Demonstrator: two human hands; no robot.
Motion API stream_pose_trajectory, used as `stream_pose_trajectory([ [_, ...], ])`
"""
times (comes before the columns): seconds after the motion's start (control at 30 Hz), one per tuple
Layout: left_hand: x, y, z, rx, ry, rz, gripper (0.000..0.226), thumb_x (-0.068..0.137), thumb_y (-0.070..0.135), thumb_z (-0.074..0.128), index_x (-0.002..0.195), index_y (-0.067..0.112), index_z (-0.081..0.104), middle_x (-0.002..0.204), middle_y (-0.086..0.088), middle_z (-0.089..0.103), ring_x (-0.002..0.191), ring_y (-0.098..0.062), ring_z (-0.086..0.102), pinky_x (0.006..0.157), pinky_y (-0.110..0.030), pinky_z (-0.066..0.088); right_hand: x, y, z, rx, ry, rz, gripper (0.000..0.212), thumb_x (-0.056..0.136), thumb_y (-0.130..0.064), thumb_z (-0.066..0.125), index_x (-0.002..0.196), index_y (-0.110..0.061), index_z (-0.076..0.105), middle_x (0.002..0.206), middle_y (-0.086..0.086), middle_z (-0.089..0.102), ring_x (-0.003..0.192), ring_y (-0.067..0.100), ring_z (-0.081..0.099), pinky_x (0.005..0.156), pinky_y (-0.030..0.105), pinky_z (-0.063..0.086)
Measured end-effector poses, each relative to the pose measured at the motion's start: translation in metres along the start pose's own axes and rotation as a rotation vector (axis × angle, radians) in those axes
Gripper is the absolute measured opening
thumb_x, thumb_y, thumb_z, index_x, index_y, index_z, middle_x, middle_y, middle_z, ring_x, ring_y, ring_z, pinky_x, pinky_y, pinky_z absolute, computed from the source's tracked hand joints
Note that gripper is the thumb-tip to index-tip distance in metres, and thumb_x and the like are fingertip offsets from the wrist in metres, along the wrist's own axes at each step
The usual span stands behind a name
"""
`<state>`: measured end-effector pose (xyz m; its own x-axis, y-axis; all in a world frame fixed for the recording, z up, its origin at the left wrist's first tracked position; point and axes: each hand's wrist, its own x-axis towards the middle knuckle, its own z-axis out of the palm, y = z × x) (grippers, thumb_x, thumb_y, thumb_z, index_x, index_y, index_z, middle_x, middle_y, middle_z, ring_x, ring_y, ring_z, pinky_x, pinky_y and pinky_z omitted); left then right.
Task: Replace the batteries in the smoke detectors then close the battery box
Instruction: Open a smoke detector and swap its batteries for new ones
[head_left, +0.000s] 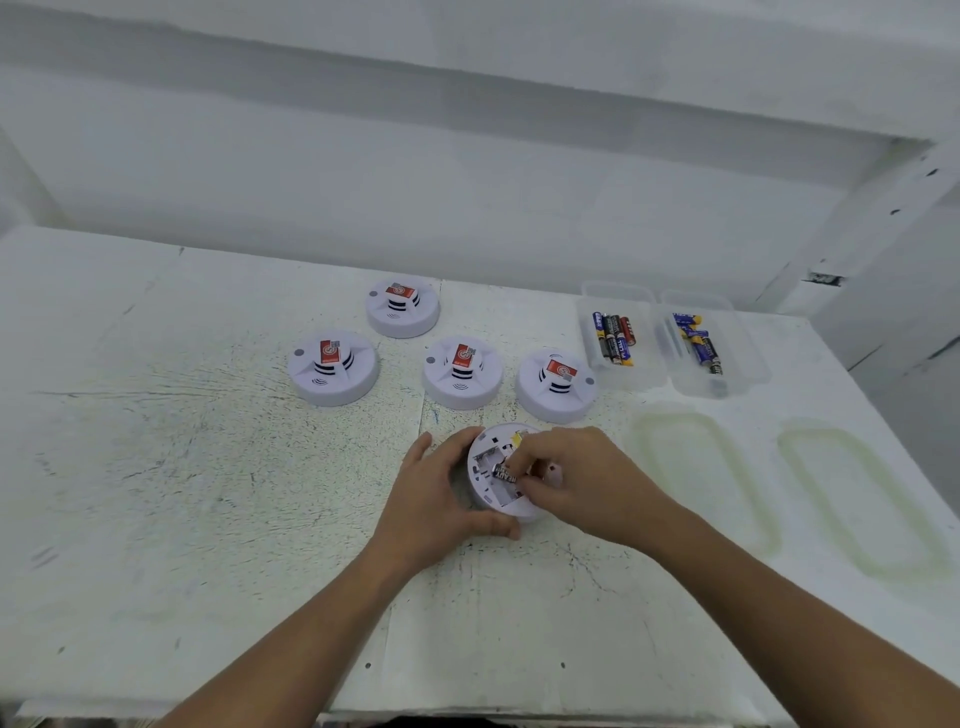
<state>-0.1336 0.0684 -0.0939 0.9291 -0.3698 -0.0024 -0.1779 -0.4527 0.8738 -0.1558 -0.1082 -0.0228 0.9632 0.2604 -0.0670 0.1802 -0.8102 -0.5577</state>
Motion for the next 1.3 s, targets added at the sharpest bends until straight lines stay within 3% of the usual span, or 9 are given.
stream_pose_trajectory([
  [0.13, -0.001, 0.006, -0.002, 0.042, 0.020, -0.019, 0.102, 0.046, 0.048, 0.090, 0.135, 0.033, 0.043, 0.109, 0.044, 0.040, 0.098, 0.037, 0.019, 0.116, -0.027, 0.010, 0.008, 0.016, -0.024, 0.622, 0.119, 0.297, 0.014, 0.079, 0.002, 0.070, 0.089, -0.008, 0.068, 0.082, 0.005, 0.073, 0.072, 0.014, 0.067, 0.067, 0.024, 0.056],
  [0.3, -0.002, 0.007, -0.003, 0.033, 0.014, -0.070, 0.102, 0.046, 0.047, 0.090, 0.134, 0.039, 0.040, 0.110, 0.047, 0.035, 0.117, 0.013, 0.013, 0.117, -0.029, 0.011, 0.034, 0.054, -0.071, 0.888, 0.407, 0.500, 0.011, 0.081, 0.010, 0.064, 0.083, -0.001, 0.064, 0.076, 0.010, 0.066, 0.062, 0.019, 0.063, 0.060, 0.027, 0.058],
  [0.47, 0.000, 0.005, -0.002, 0.041, 0.019, -0.086, 0.106, 0.043, 0.051, 0.090, 0.136, 0.039, 0.039, 0.112, 0.043, 0.037, 0.125, 0.005, 0.011, 0.118, -0.035, 0.015, 0.060, 0.097, -0.105, 0.438, 0.545, 0.599, 0.012, 0.079, 0.006, 0.065, 0.069, 0.000, 0.064, 0.077, 0.017, 0.066, 0.061, 0.027, 0.063, 0.066, 0.037, 0.059],
  [0.6, 0.001, 0.001, -0.002, 0.056, 0.011, -0.104, 0.109, 0.041, 0.055, 0.089, 0.136, 0.043, 0.038, 0.117, 0.041, 0.040, 0.142, -0.009, 0.010, 0.117, -0.038, 0.021, 0.086, 0.109, -0.104, -0.086, 0.450, 0.620, 0.010, 0.078, 0.004, 0.058, 0.079, 0.012, 0.062, 0.076, 0.024, 0.067, 0.063, 0.032, 0.065, 0.056, 0.033, 0.052],
  [0.67, 0.002, 0.000, -0.001, 0.065, 0.008, -0.110, 0.110, 0.041, 0.054, 0.089, 0.137, 0.043, 0.037, 0.114, 0.045, 0.036, 0.144, -0.013, 0.009, 0.116, -0.039, 0.022, 0.095, 0.105, -0.096, -0.286, 0.373, 0.595, 0.015, 0.081, 0.005, 0.055, 0.067, 0.003, 0.051, 0.065, 0.013, 0.056, 0.056, 0.023, 0.053, 0.048, 0.025, 0.043],
  [0.77, 0.001, 0.000, 0.000, 0.066, 0.009, -0.112, 0.111, 0.040, 0.054, 0.089, 0.138, 0.042, 0.037, 0.116, 0.044, 0.035, 0.145, -0.013, 0.009, 0.115, -0.038, 0.021, 0.102, 0.104, -0.084, -0.447, 0.303, 0.568, 0.031, 0.084, 0.007, 0.051, 0.063, -0.008, 0.035, 0.075, 0.012, 0.055, 0.067, 0.025, 0.052, 0.055, 0.028, 0.040],
  [0.87, 0.002, -0.002, 0.000, 0.052, 0.003, -0.119, 0.111, 0.041, 0.054, 0.090, 0.138, 0.042, 0.037, 0.116, 0.047, 0.033, 0.145, -0.012, 0.008, 0.114, -0.038, 0.021, 0.105, 0.107, -0.079, -0.494, 0.273, 0.570, 0.030, 0.085, 0.007, 0.049, 0.063, -0.009, 0.036, 0.082, 0.015, 0.058, 0.076, 0.029, 0.058, 0.060, 0.028, 0.040],
  [1.1, 0.002, -0.005, 0.001, 0.064, -0.001, -0.126, 0.112, 0.040, 0.057, 0.088, 0.138, 0.043, 0.037, 0.117, 0.048, 0.034, 0.145, -0.012, 0.008, 0.113, -0.038, 0.023, 0.110, 0.114, -0.081, -0.477, 0.206, 0.566, 0.033, 0.085, 0.008, 0.045, 0.060, -0.011, 0.033, 0.058, 0.003, 0.041, 0.054, 0.016, 0.045, 0.041, 0.021, 0.028],
  [1.3, 0.002, -0.004, 0.001, 0.055, 0.016, -0.132, 0.111, 0.039, 0.056, 0.089, 0.137, 0.044, 0.038, 0.119, 0.045, 0.038, 0.144, -0.010, 0.009, 0.112, -0.037, 0.023, 0.115, 0.121, -0.087, -0.428, 0.268, 0.563, 0.017, 0.084, 0.008, 0.049, 0.071, -0.003, 0.045, 0.058, 0.007, 0.044, 0.050, 0.016, 0.042, 0.043, 0.022, 0.032],
])
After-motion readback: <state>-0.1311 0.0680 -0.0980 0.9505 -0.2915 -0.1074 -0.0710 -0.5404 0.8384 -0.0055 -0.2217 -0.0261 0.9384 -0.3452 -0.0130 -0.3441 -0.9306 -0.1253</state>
